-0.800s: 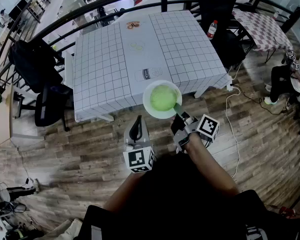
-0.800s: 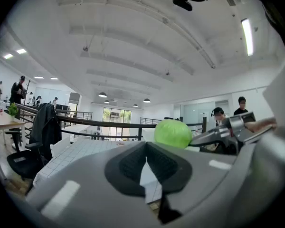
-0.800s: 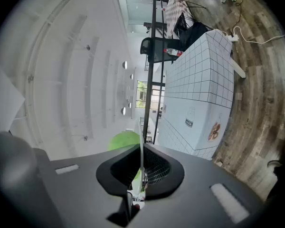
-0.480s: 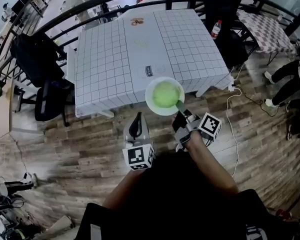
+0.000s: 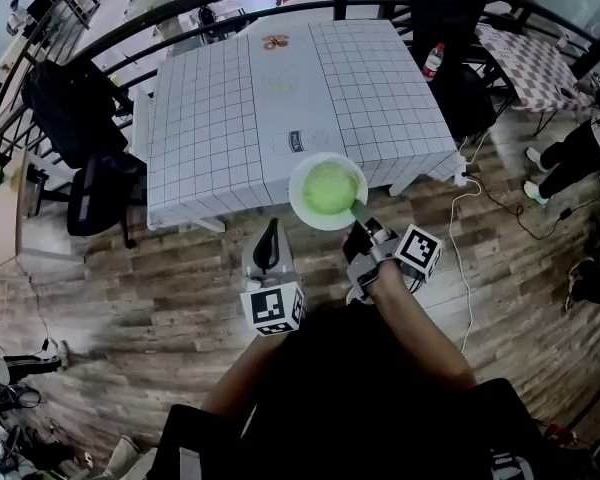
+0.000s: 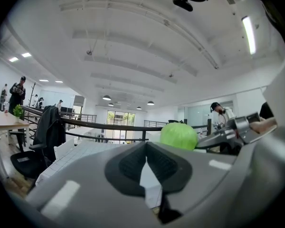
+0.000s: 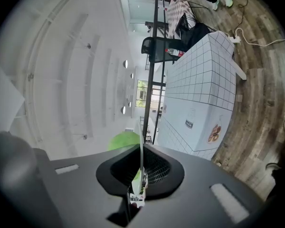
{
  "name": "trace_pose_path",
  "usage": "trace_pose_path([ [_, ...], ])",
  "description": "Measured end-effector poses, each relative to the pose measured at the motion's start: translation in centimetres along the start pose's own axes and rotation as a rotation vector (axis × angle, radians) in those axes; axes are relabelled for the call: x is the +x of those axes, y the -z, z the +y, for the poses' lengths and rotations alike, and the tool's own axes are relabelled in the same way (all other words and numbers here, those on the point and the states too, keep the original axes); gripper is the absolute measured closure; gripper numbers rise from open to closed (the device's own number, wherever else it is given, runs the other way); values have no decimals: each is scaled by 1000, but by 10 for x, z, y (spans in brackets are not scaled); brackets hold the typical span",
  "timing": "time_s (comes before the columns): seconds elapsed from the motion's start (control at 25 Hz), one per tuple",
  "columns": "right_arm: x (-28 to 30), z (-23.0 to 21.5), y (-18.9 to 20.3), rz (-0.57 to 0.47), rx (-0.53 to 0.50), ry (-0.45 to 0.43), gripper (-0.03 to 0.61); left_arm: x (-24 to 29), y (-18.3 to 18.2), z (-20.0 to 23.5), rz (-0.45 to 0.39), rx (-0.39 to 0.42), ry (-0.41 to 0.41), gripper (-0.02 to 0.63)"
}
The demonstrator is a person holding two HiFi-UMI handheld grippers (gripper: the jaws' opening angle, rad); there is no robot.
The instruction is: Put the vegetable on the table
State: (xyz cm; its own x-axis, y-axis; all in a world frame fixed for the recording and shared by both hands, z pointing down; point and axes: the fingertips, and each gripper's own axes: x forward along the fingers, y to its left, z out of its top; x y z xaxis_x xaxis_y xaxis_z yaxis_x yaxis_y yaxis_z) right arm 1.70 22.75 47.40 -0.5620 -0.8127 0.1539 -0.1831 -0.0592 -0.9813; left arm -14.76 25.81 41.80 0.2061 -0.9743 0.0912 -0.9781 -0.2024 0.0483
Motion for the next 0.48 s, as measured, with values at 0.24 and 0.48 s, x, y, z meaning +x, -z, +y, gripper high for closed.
trace_pose_path([
  [0.24, -6, 1, -22, -11, -7, -12, 571, 11, -10, -15, -18, 21, -12, 606],
  [0.48, -12, 0, -43, 7, -28, -12, 571, 22, -6, -33, -10, 13, -24, 606],
])
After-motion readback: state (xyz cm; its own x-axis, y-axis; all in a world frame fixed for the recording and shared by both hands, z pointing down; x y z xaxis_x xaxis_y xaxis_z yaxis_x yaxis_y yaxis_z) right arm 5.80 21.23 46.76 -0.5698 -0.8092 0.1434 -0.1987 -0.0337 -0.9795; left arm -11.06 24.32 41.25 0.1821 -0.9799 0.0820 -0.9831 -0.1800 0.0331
